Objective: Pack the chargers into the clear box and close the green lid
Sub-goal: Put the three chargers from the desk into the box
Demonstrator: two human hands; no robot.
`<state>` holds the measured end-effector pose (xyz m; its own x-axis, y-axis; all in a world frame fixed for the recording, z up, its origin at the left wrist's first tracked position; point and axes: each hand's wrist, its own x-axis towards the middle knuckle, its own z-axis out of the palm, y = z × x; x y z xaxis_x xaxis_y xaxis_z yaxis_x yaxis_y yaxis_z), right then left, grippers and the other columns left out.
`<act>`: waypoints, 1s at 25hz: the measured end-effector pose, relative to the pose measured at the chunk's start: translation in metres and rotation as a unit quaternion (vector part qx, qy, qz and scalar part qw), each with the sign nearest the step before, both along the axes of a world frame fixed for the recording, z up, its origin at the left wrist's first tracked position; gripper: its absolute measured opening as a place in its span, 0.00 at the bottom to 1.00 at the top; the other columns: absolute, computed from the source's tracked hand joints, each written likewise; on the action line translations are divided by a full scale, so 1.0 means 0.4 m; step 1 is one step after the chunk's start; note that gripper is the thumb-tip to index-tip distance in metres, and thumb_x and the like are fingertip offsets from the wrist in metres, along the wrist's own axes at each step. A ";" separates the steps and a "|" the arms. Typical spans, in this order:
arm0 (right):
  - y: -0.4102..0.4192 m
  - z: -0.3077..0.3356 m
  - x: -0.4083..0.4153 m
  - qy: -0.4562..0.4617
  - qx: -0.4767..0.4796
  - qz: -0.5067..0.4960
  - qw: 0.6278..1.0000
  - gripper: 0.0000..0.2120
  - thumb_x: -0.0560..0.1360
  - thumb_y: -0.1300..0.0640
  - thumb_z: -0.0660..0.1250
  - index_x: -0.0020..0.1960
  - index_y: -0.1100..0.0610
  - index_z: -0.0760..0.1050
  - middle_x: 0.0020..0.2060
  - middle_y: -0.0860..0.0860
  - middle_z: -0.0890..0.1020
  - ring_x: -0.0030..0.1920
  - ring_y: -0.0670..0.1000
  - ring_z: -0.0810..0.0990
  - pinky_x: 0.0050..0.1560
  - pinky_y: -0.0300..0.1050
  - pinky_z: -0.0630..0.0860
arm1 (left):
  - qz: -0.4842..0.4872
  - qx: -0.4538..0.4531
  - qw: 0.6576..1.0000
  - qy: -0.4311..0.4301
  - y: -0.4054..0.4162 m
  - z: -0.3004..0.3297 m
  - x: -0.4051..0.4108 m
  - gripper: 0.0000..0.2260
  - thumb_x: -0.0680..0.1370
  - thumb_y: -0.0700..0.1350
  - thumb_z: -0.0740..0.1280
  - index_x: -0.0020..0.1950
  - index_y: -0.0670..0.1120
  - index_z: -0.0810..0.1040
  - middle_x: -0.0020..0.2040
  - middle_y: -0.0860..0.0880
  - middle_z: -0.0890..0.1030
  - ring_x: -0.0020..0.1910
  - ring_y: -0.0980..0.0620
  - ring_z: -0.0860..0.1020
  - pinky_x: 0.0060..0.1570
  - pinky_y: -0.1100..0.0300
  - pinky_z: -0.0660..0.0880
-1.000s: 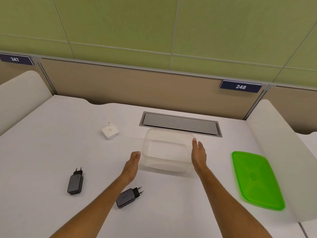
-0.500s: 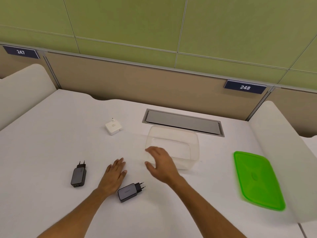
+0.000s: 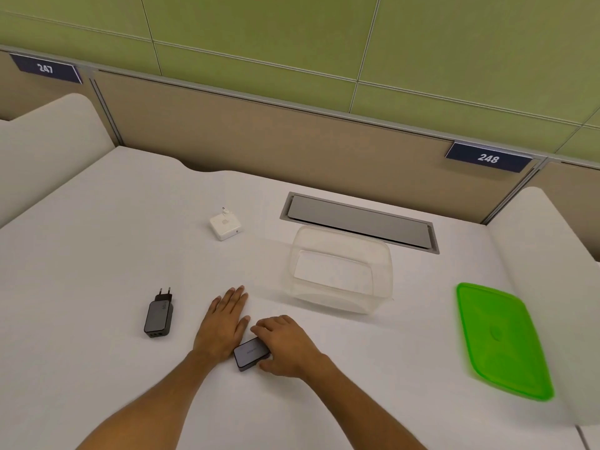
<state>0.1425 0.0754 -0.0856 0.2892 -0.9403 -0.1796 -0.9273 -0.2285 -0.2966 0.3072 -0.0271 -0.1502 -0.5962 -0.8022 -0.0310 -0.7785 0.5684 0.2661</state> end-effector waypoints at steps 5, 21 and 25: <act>-0.008 -0.014 0.028 0.029 -0.004 0.021 0.999 0.24 0.71 0.55 0.68 0.66 0.57 0.71 0.60 0.56 0.77 0.60 0.58 0.74 0.64 0.53 0.66 | -0.001 -0.003 1.000 0.005 0.000 -0.001 0.002 0.36 0.75 0.63 0.32 0.76 0.45 0.55 0.78 0.50 0.53 0.77 0.51 0.50 0.74 0.55 0.45; -0.087 0.099 -0.075 0.036 -0.101 -0.059 0.992 0.18 0.68 0.49 0.67 0.55 0.55 0.77 0.47 0.51 0.79 0.46 0.55 0.77 0.47 0.47 0.67 | 0.008 0.009 0.999 0.051 0.002 0.002 0.000 0.30 0.77 0.58 0.44 0.76 0.46 0.58 0.77 0.50 0.57 0.76 0.52 0.52 0.75 0.54 0.47; -0.117 0.182 -0.155 0.011 -0.137 -0.176 0.975 0.17 0.67 0.49 0.68 0.53 0.54 0.77 0.46 0.50 0.79 0.45 0.55 0.77 0.46 0.47 0.71 | 0.017 0.007 0.999 0.047 -0.001 -0.004 -0.001 0.30 0.77 0.58 0.45 0.76 0.47 0.59 0.77 0.51 0.57 0.76 0.53 0.52 0.75 0.55 0.47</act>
<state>0.0806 0.0285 -0.0129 -0.0607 -0.9941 0.0895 -0.9678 0.0366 -0.2490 0.3067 -0.0274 -0.1518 -0.5691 -0.8222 0.0134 -0.7685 0.5376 0.3468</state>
